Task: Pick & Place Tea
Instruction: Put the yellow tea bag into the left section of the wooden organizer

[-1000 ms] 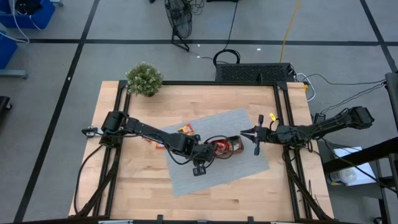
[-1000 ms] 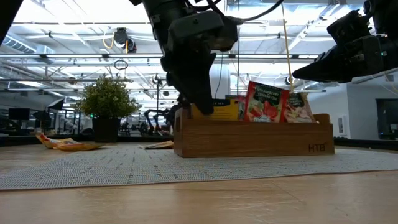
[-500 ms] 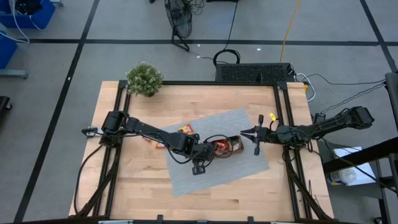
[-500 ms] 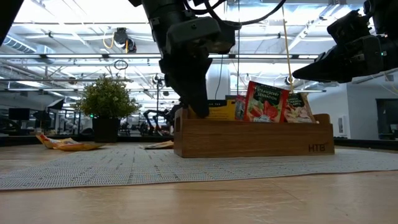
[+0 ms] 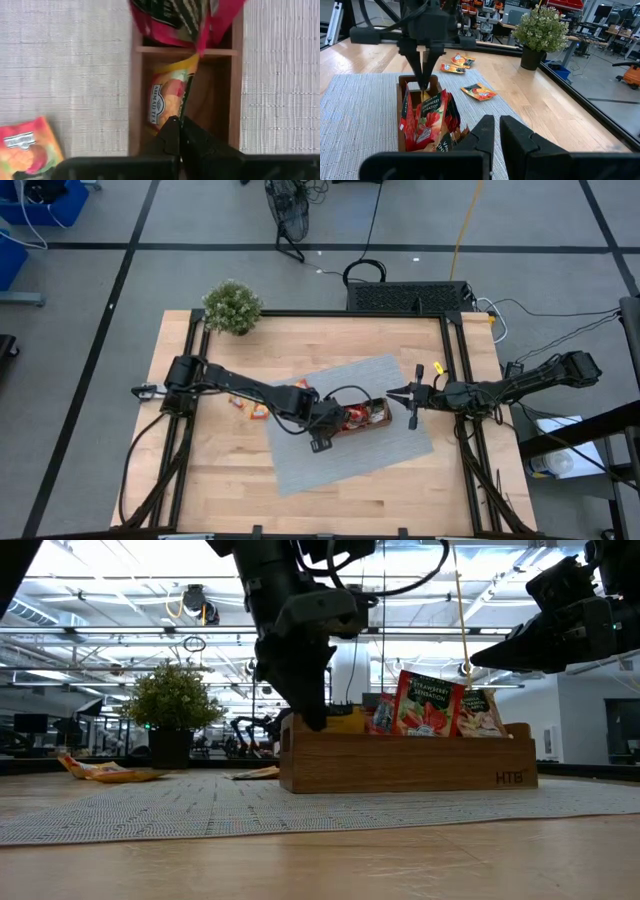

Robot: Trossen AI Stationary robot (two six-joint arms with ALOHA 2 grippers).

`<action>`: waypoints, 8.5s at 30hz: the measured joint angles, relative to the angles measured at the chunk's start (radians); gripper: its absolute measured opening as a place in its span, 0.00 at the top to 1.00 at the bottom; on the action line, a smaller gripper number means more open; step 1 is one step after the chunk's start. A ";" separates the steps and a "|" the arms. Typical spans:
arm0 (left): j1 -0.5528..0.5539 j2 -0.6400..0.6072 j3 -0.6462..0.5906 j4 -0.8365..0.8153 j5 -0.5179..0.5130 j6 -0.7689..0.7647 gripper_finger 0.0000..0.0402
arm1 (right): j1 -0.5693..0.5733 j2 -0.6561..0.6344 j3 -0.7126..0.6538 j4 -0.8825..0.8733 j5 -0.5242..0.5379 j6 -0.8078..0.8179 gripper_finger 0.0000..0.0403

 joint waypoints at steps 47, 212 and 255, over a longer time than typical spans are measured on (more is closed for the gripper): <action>0.004 -0.039 -0.001 -0.023 -0.117 -0.002 0.88 | 0.000 0.000 0.000 0.000 0.000 0.000 0.96; 0.006 -0.235 -0.428 0.574 -0.017 -0.049 0.87 | 0.004 -0.003 0.000 -0.015 -0.051 0.026 0.96; -0.046 -0.235 -0.284 0.369 0.025 -0.175 0.55 | 0.003 -0.003 0.000 -0.014 -0.052 0.026 0.96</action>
